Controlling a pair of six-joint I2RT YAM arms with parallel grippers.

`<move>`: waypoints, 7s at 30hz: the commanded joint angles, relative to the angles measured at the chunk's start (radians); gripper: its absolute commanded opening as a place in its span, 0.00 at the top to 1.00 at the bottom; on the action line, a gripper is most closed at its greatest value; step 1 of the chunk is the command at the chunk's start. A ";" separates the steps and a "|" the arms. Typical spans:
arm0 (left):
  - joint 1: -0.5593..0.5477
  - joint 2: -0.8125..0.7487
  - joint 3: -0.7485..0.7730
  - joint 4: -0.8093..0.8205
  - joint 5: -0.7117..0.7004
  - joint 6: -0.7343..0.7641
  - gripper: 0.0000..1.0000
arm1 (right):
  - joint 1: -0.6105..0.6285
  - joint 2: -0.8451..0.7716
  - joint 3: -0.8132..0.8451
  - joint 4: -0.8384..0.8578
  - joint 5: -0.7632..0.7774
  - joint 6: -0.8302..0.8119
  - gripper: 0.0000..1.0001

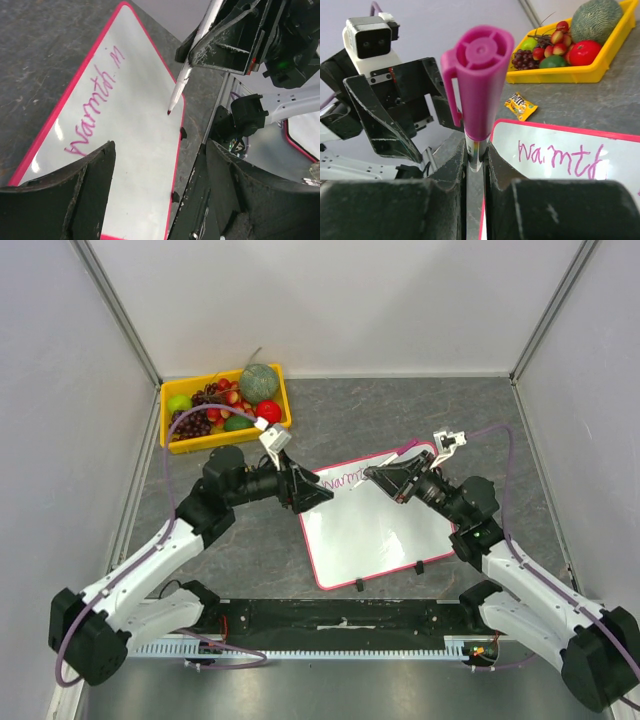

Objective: Write a sentence on the whiteboard

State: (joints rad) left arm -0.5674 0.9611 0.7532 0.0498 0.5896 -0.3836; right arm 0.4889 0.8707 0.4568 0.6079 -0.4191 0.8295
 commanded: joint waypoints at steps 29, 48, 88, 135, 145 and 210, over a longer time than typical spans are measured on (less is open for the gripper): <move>-0.164 0.294 0.097 0.314 0.062 0.034 0.98 | 0.016 0.068 -0.014 0.110 -0.064 0.120 1.00; -0.160 0.088 0.110 -0.020 -0.064 0.160 0.98 | -0.047 0.100 0.109 0.092 -0.259 0.137 0.02; -0.161 0.114 0.247 -0.191 0.211 0.301 0.98 | -0.023 0.186 0.197 0.153 -0.572 0.152 0.73; 0.239 0.111 -0.328 0.359 0.219 -0.213 0.27 | -0.023 0.007 0.149 -0.310 -0.213 -0.251 1.00; 0.233 0.274 -0.359 0.619 0.323 -0.233 0.31 | 0.094 -0.042 0.144 -0.402 0.000 -0.365 1.00; 0.198 0.438 -0.414 0.713 0.335 -0.060 0.98 | 0.514 0.022 0.066 -0.238 0.578 -0.561 1.00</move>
State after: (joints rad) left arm -0.3660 1.3750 0.3569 0.8078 0.9649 -0.6682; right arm 0.9833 0.8661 0.4969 0.3061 0.0940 0.2943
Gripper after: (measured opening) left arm 0.101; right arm 0.190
